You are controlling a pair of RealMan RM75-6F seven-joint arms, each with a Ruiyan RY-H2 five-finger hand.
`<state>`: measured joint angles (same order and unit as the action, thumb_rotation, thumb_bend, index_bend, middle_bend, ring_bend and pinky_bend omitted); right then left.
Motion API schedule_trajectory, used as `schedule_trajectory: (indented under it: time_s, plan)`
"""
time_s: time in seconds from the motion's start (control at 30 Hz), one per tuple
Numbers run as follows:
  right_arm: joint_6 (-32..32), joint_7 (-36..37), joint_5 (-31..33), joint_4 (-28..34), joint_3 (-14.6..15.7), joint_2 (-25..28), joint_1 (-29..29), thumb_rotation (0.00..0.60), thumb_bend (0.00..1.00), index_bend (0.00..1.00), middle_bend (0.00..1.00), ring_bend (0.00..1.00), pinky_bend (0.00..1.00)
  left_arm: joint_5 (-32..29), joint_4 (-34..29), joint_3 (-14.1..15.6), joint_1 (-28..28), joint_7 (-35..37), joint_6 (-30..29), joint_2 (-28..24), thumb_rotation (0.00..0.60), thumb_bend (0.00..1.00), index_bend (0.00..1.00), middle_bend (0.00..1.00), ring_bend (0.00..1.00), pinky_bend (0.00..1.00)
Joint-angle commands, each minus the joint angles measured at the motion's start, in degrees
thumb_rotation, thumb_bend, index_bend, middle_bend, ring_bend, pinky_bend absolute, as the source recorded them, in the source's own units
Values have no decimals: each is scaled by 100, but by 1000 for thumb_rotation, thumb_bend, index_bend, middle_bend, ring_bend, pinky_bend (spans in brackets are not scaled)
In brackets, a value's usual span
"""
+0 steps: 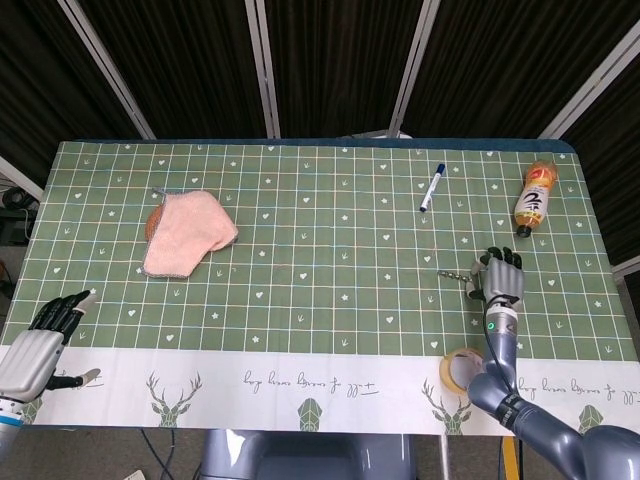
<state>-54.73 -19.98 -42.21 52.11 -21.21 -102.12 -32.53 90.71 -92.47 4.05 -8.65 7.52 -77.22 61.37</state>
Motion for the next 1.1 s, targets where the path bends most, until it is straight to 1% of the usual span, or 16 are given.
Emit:
schedule_trajectory:
  time_s: [0.03,0.2,0.3,0.8,1.1]
  plan:
    - [31,6,10,-46,-3,-23,3,600,256,488,143,0,0,-1,0,0,-1,7,1,-3,600,81,0,0,0,0]
    - [30,38,-21,-49,-17,-28,10,600,312,518,153,0,0,-1,3,-1,-1,27,1,-3,600,80,0,0,0,0]
    - [-5,58,-63,15,-30,-16,6,600,329,535,161,0,0,-2,-3,-1,-3,31,6,-6,600,79,0,0,0,0]
    - [-202,-34,-234,532,-50,246,-9,600,331,556,172,0,0,-3,0,-6,0,55,-5,-8,600,80,0,0,0,0]
    - [-375,-246,-306,1060,-104,558,-96,600,331,572,184,0,0,19,4,-7,-2,73,-22,-8,600,80,0,0,0,0]
